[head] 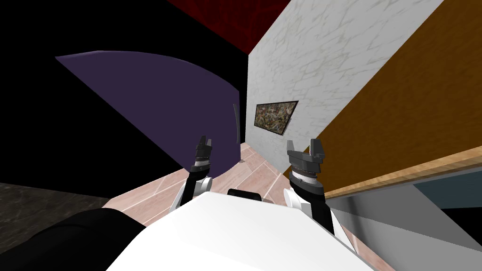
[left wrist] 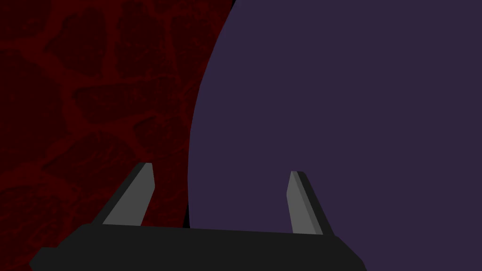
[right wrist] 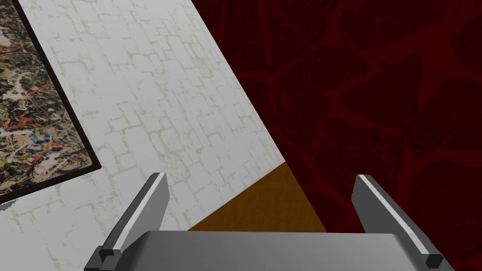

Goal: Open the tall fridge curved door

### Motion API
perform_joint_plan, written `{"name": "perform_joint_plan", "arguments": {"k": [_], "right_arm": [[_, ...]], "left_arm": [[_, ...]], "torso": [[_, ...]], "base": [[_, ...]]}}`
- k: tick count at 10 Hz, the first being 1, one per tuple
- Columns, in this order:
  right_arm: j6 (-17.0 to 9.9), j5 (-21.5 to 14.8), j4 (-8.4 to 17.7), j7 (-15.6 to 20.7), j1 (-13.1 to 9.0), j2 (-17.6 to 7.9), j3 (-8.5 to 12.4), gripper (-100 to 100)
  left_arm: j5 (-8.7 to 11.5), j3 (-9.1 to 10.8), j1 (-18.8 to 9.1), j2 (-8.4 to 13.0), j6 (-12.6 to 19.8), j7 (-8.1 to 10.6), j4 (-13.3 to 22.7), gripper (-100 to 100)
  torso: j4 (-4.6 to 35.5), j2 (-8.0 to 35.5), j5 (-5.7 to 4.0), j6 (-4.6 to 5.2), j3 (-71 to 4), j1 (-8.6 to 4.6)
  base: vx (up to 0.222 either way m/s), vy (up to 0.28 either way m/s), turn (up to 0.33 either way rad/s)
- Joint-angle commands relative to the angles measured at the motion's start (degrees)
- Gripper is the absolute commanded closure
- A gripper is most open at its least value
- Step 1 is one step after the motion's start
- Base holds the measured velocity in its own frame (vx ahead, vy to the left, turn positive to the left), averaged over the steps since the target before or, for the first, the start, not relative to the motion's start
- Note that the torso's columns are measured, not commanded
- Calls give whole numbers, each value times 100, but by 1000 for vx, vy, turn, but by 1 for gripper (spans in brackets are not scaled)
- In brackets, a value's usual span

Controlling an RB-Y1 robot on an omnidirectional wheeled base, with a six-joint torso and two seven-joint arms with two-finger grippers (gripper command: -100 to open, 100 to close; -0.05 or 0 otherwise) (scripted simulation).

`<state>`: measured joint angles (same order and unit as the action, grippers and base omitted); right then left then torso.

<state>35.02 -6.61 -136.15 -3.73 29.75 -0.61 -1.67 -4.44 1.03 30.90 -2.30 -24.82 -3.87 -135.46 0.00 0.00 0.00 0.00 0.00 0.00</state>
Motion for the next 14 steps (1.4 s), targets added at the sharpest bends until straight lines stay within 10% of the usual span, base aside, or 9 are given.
{"name": "perform_joint_plan", "arguments": {"k": [1, 9, 10, 14], "right_arm": [[0, 0, 0, 0, 0, 0, 0, 0], [0, 0, -2, 0, 0, 0, 0, 0], [1, 0, -2, 0, 0, 0, 0, 0], [0, 0, 1, 0, 0, 0, 0, 0]], "left_arm": [[0, 0, 0, 0, 0, 0, 0, 0], [0, 0, 0, 0, -1, 0, -2, 0], [56, 34, -44, 287, 114, -18, 49, -100], [189, 113, -146, 795, 385, -60, 166, -100]], "torso": [[235, 232, 0, 0, -467, 0], [3537, 3539, 0, 0, -7073, 0], [3960, 3962, 0, 0, -7919, 0], [4225, 4222, 0, 1, -8459, 1]], "base": [[0, 0, 0], [0, 0, 0], [12, 0, -34], [15, 0, -46]]}}
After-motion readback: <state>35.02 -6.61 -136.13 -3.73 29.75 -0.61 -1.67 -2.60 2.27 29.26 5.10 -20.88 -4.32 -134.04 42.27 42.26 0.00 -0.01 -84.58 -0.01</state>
